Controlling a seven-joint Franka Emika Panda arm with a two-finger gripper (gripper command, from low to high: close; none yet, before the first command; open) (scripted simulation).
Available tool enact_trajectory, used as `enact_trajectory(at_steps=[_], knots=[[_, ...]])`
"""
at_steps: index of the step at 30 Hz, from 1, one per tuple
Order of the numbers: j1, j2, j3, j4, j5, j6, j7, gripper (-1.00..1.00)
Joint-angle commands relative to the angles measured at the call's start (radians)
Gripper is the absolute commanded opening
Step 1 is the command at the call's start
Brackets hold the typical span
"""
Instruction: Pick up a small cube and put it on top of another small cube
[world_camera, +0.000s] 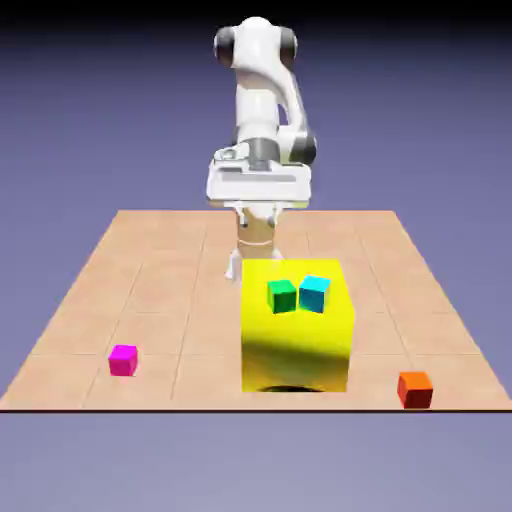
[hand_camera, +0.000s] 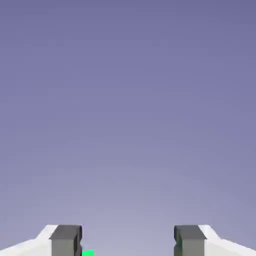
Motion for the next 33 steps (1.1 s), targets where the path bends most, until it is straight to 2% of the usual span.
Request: enact_trajectory(at_steps=[1,33], knots=[[-0.006,0.036,-0.005,0.036,-0.003,-0.039,-0.008,0.00],[-0.212,1.179,-0.176,1.196,-0.113,-1.280,-0.252,0.00]])
